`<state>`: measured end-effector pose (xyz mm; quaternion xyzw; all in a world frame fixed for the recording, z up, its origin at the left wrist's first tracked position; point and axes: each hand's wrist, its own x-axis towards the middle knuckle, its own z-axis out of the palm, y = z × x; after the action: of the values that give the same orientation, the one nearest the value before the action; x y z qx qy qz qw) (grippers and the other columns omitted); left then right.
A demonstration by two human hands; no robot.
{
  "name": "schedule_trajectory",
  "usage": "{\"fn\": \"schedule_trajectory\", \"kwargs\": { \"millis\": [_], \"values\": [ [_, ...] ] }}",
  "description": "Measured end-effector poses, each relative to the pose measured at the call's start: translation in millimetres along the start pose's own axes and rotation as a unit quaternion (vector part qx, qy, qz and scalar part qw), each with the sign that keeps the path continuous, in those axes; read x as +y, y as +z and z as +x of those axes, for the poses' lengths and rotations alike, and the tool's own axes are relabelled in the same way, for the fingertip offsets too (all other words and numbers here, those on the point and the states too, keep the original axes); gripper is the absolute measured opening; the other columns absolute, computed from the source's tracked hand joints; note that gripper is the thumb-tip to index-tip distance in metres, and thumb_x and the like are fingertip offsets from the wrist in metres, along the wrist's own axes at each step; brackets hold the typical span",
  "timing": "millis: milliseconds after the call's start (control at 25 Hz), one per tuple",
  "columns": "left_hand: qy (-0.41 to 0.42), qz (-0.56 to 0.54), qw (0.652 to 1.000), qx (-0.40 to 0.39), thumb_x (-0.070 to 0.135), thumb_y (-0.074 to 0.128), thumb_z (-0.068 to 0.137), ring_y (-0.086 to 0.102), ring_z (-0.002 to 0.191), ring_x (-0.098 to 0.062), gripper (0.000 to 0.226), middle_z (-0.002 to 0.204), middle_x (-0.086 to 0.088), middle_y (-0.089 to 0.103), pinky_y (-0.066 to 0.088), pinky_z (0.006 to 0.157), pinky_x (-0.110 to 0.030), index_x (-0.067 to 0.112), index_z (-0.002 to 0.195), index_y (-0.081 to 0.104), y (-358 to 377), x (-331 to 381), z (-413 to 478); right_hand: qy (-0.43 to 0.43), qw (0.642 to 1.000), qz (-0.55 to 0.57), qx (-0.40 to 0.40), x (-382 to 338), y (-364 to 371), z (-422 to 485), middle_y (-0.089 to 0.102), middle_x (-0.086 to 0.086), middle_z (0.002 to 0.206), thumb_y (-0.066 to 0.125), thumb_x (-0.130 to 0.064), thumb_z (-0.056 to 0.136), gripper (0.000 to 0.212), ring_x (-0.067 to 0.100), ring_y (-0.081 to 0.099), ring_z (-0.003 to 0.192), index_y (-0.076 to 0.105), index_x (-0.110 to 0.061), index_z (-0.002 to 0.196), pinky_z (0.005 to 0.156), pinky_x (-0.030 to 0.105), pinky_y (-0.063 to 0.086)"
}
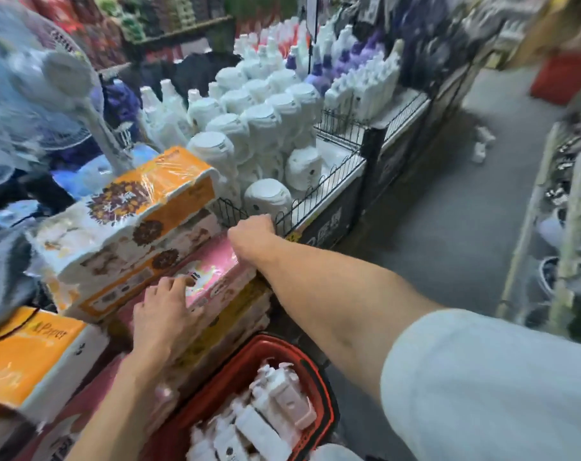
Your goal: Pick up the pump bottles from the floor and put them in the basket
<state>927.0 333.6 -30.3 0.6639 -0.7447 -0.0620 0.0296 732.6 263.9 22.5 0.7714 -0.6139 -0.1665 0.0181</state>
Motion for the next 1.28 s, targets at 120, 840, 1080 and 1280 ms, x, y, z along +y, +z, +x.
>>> {"fn": "schedule_trajectory", "kwargs": {
  "millis": [120, 840, 1080, 1280],
  "values": [
    [0.036, 0.002, 0.999, 0.021, 0.052, 0.073, 0.082, 0.049, 0.119, -0.031, 0.056, 0.128, -0.003, 0.055, 0.045, 0.089, -0.048, 0.03, 0.13, 0.053, -27.4, 34.2, 8.8, -0.058, 0.997, 0.001, 0.043, 26.4, -21.7, -9.9, 0.067, 0.0, 0.119, 0.062, -0.025, 0.091, 0.03, 0.027, 0.065, 0.109, 0.063, -0.022, 0.121, 0.081, 0.039, 0.051],
    [0.317, -0.038, 0.948, 0.009, 0.051, 0.066, 0.084, 0.041, 0.128, -0.017, 0.061, 0.138, 0.011, 0.044, 0.036, 0.102, -0.037, 0.039, 0.139, 0.042, -33.8, 404.7, 95.8, -0.039, 0.991, 0.004, 0.126, 367.6, 63.9, -208.5, 0.063, 0.0, 0.089, 0.071, -0.054, 0.077, 0.041, 0.025, 0.061, 0.083, 0.064, -0.023, 0.102, 0.065, 0.037, 0.047],
    [0.402, -0.064, 0.913, -0.005, 0.052, 0.065, 0.085, 0.039, 0.132, -0.015, 0.06, 0.141, 0.013, 0.041, 0.037, 0.105, -0.037, 0.04, 0.138, 0.039, -19.5, 502.3, 131.1, 0.125, 0.981, 0.047, 0.139, 461.8, 96.0, -236.3, 0.06, -0.006, 0.083, 0.075, -0.06, 0.067, 0.044, 0.02, 0.061, 0.075, 0.063, -0.029, 0.096, 0.059, 0.035, 0.049],
    [0.447, -0.082, 0.89, -0.032, 0.053, 0.065, 0.086, 0.038, 0.13, -0.014, 0.059, 0.141, 0.016, 0.04, 0.038, 0.102, -0.035, 0.042, 0.137, 0.038, 5.7, 561.4, 180.4, 0.271, 0.948, 0.127, 0.11, 521.5, 131.5, -256.5, 0.056, -0.012, 0.114, 0.058, -0.061, 0.088, 0.044, 0.016, 0.055, 0.109, 0.052, -0.036, 0.124, 0.088, 0.035, 0.047]
  ]
}}
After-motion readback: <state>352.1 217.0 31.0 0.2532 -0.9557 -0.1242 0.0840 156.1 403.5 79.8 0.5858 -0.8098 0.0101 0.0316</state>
